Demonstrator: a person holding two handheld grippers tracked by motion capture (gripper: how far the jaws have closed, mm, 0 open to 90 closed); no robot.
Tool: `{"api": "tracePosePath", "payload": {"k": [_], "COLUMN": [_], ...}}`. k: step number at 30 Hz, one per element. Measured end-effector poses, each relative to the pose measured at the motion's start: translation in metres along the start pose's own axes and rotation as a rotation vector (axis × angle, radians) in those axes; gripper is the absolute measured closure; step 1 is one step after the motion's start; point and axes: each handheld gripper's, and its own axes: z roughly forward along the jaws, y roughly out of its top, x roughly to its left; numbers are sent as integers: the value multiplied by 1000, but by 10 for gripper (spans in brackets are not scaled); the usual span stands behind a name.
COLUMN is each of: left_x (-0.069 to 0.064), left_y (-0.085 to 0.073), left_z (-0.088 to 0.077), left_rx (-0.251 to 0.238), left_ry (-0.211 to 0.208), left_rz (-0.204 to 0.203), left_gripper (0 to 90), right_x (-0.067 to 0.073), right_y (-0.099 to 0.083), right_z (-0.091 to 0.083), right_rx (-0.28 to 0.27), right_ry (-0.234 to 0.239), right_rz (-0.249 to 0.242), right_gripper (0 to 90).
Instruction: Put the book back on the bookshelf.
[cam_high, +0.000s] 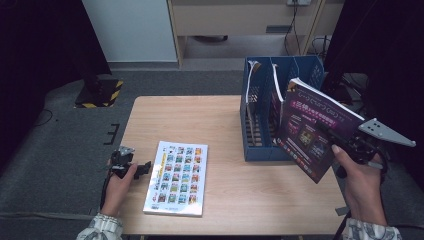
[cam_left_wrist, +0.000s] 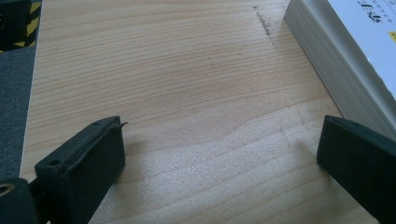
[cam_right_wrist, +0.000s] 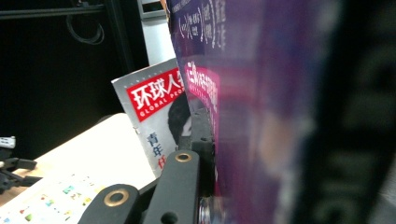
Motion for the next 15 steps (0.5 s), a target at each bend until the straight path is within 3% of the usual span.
{"api": "tracePosePath", "payload": {"k": [11,15], "left_x": [0,0], "left_y": [0,0], "left_z": [0,0], "left_rx": [0,0], "left_ry": [0,0], "left_rz": [0,0], "left_gripper": [5,5], "right_x": [-8,-8], "right_y": [5,11], "right_z": [4,9], "right_rx": [14,12], "right_ry": [-41,-72], "right_rz": [-11,-39], "right_gripper": [841,841]}}
